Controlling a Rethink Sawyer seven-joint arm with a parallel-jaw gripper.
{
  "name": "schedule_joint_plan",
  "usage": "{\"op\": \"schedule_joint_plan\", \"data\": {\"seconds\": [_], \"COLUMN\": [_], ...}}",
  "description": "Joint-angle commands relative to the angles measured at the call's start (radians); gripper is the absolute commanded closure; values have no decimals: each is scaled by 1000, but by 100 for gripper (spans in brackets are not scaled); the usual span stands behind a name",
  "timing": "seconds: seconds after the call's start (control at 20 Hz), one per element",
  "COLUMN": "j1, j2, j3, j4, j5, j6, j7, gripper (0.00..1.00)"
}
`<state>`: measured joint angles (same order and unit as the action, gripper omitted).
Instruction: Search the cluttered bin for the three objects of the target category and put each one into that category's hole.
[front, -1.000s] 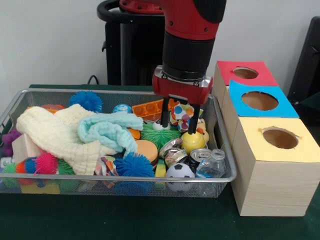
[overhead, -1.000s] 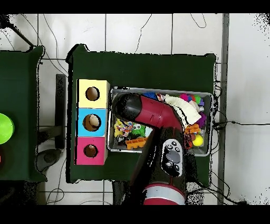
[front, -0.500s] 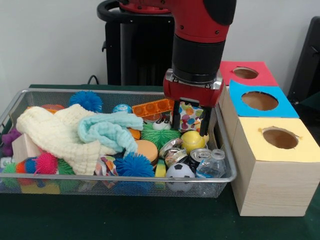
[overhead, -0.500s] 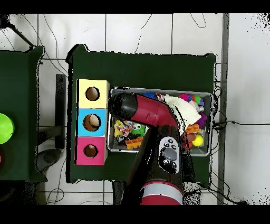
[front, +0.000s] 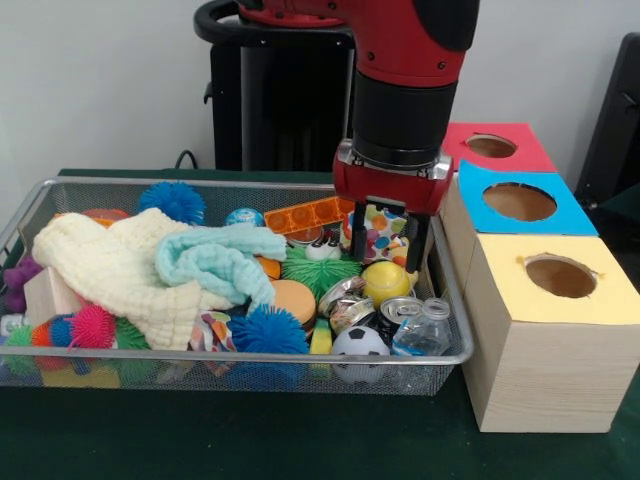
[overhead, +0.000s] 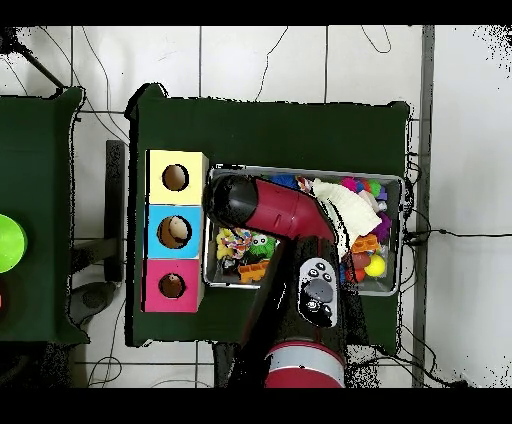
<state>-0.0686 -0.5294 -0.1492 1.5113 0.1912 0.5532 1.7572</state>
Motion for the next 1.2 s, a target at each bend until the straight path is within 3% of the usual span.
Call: {"op": "schedule_joint_plan", "data": {"seconds": [0.05,1.2], "j1": [10,29], "j2": [42,83], "j3": [76,24], "j4": [53,66], "j5": [-43,-117], "j6": [75,77], "j7": [79,67], "gripper": [0,0]}}
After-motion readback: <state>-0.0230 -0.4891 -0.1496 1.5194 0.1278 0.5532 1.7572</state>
